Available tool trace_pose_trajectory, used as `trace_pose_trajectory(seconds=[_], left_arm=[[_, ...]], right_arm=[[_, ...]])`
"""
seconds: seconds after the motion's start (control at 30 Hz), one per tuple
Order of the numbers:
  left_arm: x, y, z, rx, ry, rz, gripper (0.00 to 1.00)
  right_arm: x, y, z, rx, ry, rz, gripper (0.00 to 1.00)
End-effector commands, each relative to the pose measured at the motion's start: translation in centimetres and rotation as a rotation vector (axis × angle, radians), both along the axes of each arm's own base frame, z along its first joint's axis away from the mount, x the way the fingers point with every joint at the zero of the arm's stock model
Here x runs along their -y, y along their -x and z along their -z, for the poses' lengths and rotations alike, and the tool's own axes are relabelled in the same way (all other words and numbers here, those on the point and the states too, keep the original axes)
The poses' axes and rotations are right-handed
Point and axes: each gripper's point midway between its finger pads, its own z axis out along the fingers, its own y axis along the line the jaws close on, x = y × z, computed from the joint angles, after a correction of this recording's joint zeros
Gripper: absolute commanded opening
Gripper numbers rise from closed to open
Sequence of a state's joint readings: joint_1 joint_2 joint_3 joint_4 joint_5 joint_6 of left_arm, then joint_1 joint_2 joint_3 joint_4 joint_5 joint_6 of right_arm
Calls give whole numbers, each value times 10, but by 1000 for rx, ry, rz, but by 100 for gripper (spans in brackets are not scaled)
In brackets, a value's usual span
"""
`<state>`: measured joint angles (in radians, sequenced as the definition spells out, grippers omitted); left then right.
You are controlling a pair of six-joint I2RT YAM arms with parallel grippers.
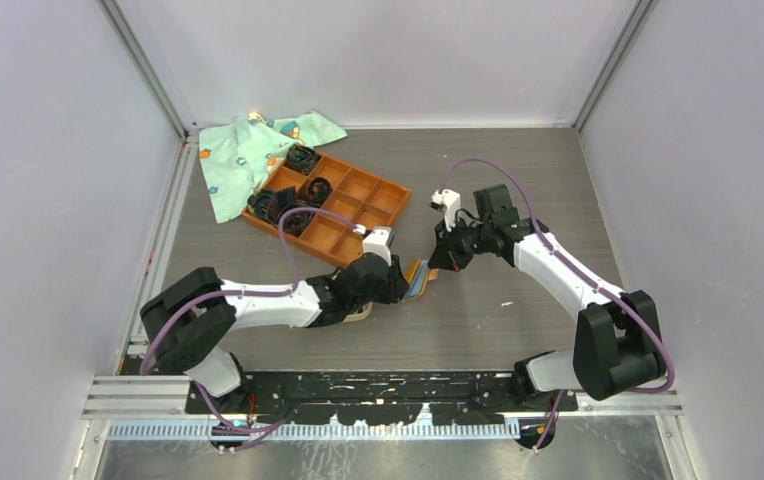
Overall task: Put the credit cards into the card holder
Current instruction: Open the card holder at the center of the board.
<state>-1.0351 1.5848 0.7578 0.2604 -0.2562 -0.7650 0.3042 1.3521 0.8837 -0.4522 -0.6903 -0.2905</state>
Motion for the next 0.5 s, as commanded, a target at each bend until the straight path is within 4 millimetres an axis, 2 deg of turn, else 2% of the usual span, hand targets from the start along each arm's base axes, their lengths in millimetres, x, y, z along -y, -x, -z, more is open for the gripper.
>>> trace_pose_trajectory(seconds=[0.0, 0.2, 0.47], left_arm=[[-9, -9, -9, 66, -85, -7, 30], [-11, -12, -9, 84, -179, 29, 44], [-3, -14, 0, 34, -253, 58, 44]], right_arm=[[1, -13, -26, 99, -6, -2, 1], [0, -12, -25, 93, -7, -12, 1], [0, -11, -26, 94, -9, -18, 1]])
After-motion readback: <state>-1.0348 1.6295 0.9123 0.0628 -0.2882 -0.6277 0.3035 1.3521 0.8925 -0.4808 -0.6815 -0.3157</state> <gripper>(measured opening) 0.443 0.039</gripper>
